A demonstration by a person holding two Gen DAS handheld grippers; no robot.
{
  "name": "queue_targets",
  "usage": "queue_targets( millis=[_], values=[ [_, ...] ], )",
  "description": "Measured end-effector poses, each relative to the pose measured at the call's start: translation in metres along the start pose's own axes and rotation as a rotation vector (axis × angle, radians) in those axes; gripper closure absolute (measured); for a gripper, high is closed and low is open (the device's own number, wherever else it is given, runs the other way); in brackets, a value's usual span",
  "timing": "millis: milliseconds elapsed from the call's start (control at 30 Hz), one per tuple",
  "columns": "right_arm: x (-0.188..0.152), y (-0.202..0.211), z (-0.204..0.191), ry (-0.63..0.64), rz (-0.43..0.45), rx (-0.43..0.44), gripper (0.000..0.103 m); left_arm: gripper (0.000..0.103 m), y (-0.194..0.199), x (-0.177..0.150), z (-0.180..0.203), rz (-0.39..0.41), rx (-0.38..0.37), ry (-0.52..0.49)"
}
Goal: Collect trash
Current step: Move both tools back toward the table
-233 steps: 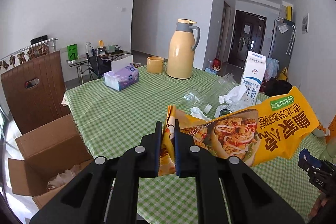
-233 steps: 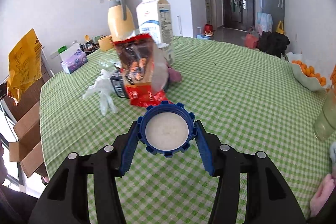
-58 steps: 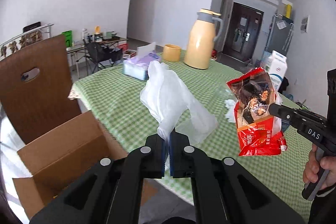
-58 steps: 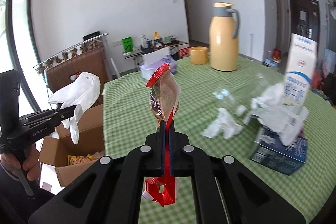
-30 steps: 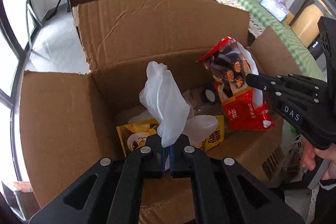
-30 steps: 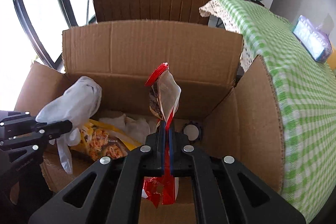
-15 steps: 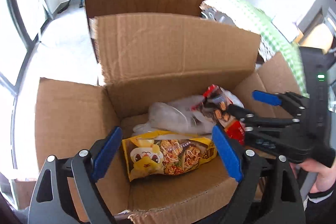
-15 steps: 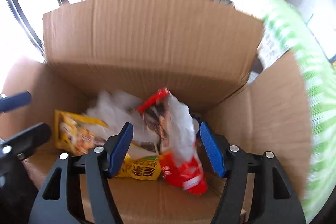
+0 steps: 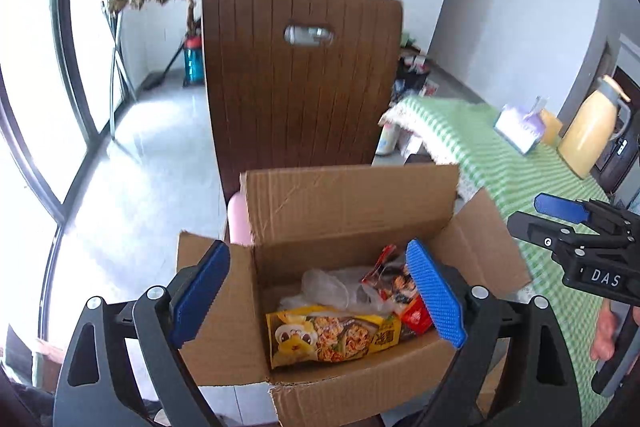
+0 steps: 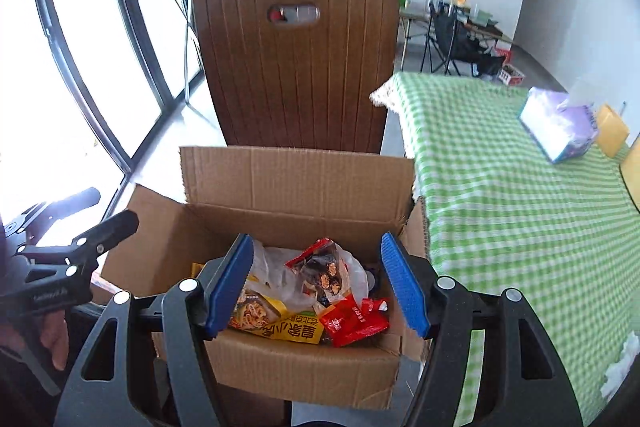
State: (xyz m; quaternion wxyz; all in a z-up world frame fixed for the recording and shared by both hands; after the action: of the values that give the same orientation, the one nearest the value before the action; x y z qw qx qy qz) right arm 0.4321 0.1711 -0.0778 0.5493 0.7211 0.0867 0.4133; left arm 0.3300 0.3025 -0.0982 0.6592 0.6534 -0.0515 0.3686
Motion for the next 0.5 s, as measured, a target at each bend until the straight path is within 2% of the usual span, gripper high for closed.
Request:
queue_targets(
  millis=[67,167,200,267,367,500],
  values=[
    [-0.006,0.027,0.001,-0.007,0.073,0.012,0.039,0.016,0.024,0.0,0.006,0.075,0.009,-0.008],
    [-0.015,0.071,0.005,-0.025,0.264,-0.013,0.036,0.013,0.059,0.0,0.016,0.201,0.023,-0.015],
    [-0.021,0.088,0.009,-0.047,0.341,-0.029,0.031,0.011,0.069,0.0,0.018,0.236,0.034,-0.016],
    [-0.034,0.11,0.016,-0.084,0.435,-0.022,0.03,0.01,0.089,-0.004,0.025,0.32,0.06,-0.022],
    [-0.061,0.136,0.036,-0.155,0.509,-0.066,0.029,0.01,0.109,-0.009,0.043,0.379,0.054,-0.05],
    [-0.103,0.169,0.085,-0.268,0.522,-0.164,0.028,0.008,0.114,-0.018,0.083,0.368,0.004,-0.113]
  ],
)
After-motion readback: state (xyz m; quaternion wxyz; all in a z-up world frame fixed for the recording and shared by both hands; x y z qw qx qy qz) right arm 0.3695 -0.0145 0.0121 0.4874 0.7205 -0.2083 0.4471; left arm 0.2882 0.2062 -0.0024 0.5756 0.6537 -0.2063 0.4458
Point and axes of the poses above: each gripper's, at about its wrist camera, not at the fingertips, and y roughly against the way its jaws point, z to its right, x to its top, the point moved 10 cm from there along -y, roughly the way its jaws point, and after that the axes turned 13 degrees about -z, right-handed, at the moved point
